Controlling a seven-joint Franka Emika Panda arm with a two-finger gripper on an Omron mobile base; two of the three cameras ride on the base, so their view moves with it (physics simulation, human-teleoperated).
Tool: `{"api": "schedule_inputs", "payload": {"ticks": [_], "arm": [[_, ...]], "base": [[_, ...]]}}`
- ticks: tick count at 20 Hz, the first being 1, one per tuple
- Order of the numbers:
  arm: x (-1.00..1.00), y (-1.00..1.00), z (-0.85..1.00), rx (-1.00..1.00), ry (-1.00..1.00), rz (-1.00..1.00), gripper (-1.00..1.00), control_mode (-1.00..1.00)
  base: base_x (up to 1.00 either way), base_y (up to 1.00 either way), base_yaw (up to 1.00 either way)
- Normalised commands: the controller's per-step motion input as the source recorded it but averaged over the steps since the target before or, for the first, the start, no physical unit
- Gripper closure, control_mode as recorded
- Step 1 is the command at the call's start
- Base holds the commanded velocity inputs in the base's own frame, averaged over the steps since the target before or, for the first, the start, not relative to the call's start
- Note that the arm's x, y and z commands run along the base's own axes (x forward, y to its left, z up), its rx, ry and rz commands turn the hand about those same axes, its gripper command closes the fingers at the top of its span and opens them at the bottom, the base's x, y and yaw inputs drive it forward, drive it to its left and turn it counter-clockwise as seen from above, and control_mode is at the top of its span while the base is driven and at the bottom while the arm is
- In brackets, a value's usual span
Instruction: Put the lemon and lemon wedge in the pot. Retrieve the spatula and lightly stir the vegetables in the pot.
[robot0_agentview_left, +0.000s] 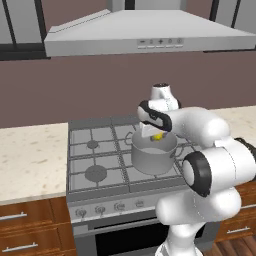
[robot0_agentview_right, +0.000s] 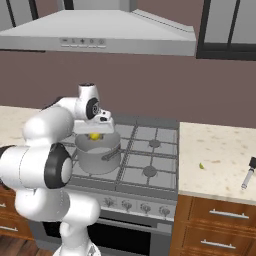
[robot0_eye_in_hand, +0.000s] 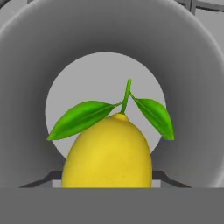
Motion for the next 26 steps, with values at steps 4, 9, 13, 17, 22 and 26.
{"api": "schedule_inputs", "payload": {"ticks": [4, 9, 13, 17, 22, 26], "arm": [[0.29, 0.0, -0.31, 0.0, 0.0, 0.0, 1.0, -1.0], [0.26, 0.0, -0.28, 0.0, 0.01, 0.0, 1.0, -1.0], [0.24, 0.0, -0.22, 0.0, 0.0, 0.0, 1.0, -1.0], [0.1, 0.0, -0.18, 0.0, 0.0, 0.0, 1.0, -1.0], [0.0, 0.0, -0.13, 0.0, 0.0, 0.0, 1.0, -1.0], [0.0, 0.0, -0.12, 0.0, 0.0, 0.0, 1.0, -1.0]], "base": [[0.0, 0.0, 0.0], [0.0, 0.0, 0.0], [0.0, 0.0, 0.0], [0.0, 0.0, 0.0], [0.0, 0.0, 0.0], [0.0, 0.0, 0.0]]}}
